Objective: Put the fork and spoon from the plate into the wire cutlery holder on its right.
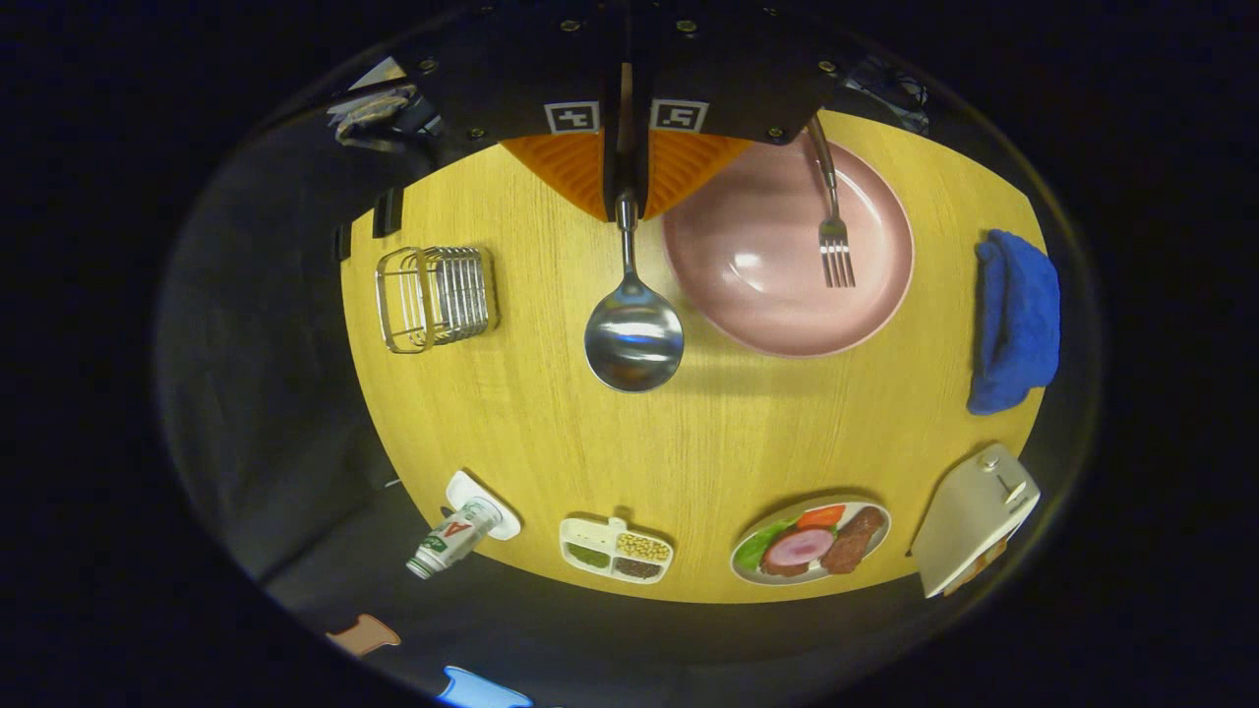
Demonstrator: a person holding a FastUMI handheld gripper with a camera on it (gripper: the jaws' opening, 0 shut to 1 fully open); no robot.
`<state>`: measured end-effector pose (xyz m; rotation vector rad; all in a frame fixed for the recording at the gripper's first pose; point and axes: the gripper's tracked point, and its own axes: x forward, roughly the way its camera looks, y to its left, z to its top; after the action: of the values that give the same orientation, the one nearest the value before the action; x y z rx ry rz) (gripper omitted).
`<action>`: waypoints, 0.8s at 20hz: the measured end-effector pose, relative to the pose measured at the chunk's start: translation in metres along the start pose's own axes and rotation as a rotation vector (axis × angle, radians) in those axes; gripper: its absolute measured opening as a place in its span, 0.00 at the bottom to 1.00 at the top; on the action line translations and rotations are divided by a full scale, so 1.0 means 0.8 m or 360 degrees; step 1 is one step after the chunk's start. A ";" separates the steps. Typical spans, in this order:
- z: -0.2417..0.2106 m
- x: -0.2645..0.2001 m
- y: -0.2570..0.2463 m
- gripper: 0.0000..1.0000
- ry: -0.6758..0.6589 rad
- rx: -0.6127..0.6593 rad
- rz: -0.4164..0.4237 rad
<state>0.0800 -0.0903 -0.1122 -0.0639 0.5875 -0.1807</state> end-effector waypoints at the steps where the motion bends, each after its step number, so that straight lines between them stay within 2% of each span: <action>1: 0.003 0.000 -0.012 0.05 0.0003 0.0037 -0.0015; 10: -0.009 0.013 -0.137 0.05 0.0186 0.0370 -0.0138; 16: -0.033 0.038 -0.184 0.05 0.0332 0.0501 -0.0135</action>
<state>0.0674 -0.2411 -0.1345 0.2379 0.7586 -0.3629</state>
